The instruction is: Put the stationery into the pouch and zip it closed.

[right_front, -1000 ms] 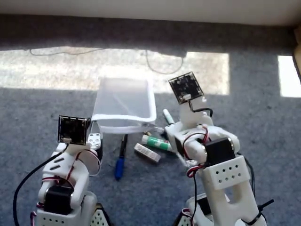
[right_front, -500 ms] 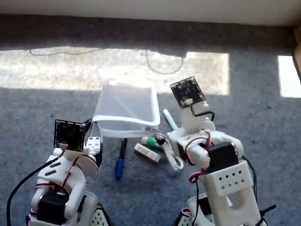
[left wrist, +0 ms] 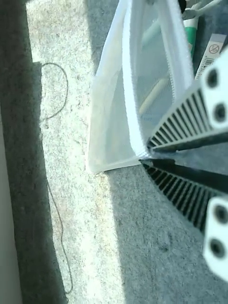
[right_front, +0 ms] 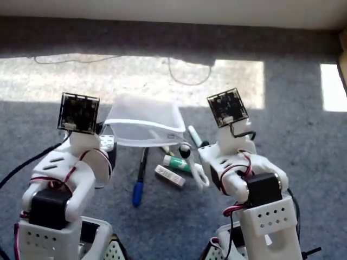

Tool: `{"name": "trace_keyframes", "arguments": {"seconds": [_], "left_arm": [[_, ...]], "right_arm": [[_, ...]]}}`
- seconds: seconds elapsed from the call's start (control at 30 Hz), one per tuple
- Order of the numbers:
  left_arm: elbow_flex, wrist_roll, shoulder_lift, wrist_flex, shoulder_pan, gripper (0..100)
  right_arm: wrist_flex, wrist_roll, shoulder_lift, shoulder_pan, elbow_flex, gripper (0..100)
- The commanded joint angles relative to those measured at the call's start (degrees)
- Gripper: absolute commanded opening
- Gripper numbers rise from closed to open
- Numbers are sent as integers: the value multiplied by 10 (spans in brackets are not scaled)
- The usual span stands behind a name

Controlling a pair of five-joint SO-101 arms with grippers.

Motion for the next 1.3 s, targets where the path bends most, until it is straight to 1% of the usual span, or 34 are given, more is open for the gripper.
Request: {"name": "trace_keyframes", "arguments": {"seconds": [0.0, 0.17, 0.27, 0.33, 0.47, 0.53, 0.67, 0.83, 0.97, 1.13, 1.27], "left_arm": [[-91, 18, 42, 1, -37, 7], [-135, 26, 109, 23, -58, 7], [-145, 43, 133, 29, -74, 7], [-145, 51, 136, 29, -76, 7], [-146, 70, 136, 30, -104, 7], [-146, 76, 136, 30, -124, 7], [-142, 81, 136, 30, -136, 7], [-141, 84, 136, 30, -152, 7], [-138, 83, 136, 38, -153, 7], [-125, 83, 136, 35, -153, 7], [-125, 83, 136, 37, -153, 7]], "right_arm": [[-36, 2, -12, 9, 3, 156], [-36, 2, 19, 9, 0, 156], [-36, 2, 81, 9, 0, 156], [-36, 3, 124, 9, -1, 156], [-56, 5, 194, 9, -22, 156], [-56, 6, 225, 9, -42, 156], [-56, 8, 298, 7, -89, 156], [-56, 40, 407, 6, -165, 156], [-56, 58, 487, 5, -227, 156], [-57, 60, 575, -9, -293, 156], [-87, 60, 632, -25, -320, 156]]}}
